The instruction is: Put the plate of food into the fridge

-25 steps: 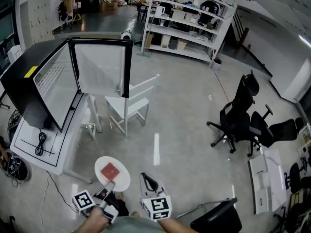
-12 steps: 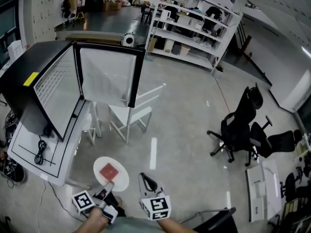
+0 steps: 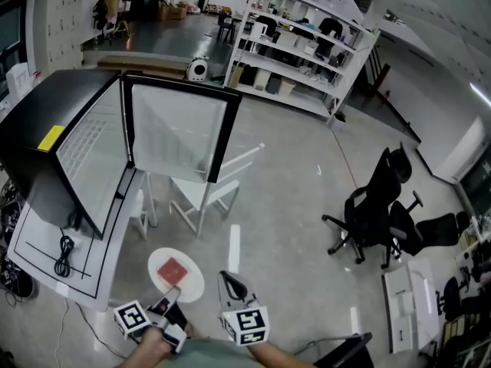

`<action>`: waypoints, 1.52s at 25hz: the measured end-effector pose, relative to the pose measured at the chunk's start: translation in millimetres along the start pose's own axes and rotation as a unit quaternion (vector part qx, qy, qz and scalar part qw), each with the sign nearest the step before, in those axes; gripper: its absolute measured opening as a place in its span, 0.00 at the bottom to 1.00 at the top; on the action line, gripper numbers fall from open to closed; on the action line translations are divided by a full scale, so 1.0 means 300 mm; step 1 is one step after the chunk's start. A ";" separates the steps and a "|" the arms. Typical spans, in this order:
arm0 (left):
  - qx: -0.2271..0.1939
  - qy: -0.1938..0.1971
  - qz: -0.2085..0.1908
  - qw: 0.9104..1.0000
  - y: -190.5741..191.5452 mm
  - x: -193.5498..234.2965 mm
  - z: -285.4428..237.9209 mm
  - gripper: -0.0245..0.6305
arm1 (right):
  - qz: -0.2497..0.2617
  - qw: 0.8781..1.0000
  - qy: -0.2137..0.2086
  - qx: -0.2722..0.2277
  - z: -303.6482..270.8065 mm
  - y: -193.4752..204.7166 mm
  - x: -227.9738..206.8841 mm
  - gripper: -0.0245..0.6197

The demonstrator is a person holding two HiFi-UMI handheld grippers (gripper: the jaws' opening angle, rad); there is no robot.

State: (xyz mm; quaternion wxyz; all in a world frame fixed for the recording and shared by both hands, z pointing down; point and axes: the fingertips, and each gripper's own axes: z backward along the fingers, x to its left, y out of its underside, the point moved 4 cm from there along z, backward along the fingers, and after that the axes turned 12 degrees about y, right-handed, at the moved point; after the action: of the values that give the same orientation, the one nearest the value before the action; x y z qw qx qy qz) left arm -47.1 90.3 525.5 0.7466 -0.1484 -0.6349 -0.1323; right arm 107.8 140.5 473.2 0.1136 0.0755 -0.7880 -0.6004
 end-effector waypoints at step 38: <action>-0.103 -0.017 -0.029 0.994 -0.373 0.021 -0.425 0.11 | 0.012 0.994 -0.108 0.012 -0.658 -0.148 -0.096 0.05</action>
State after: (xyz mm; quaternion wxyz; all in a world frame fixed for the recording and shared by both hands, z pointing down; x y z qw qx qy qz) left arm 26.7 -62.6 518.6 0.7119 -0.2083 -0.6349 -0.2163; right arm 188.1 -47.5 478.0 0.0339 0.0019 -0.8035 -0.5943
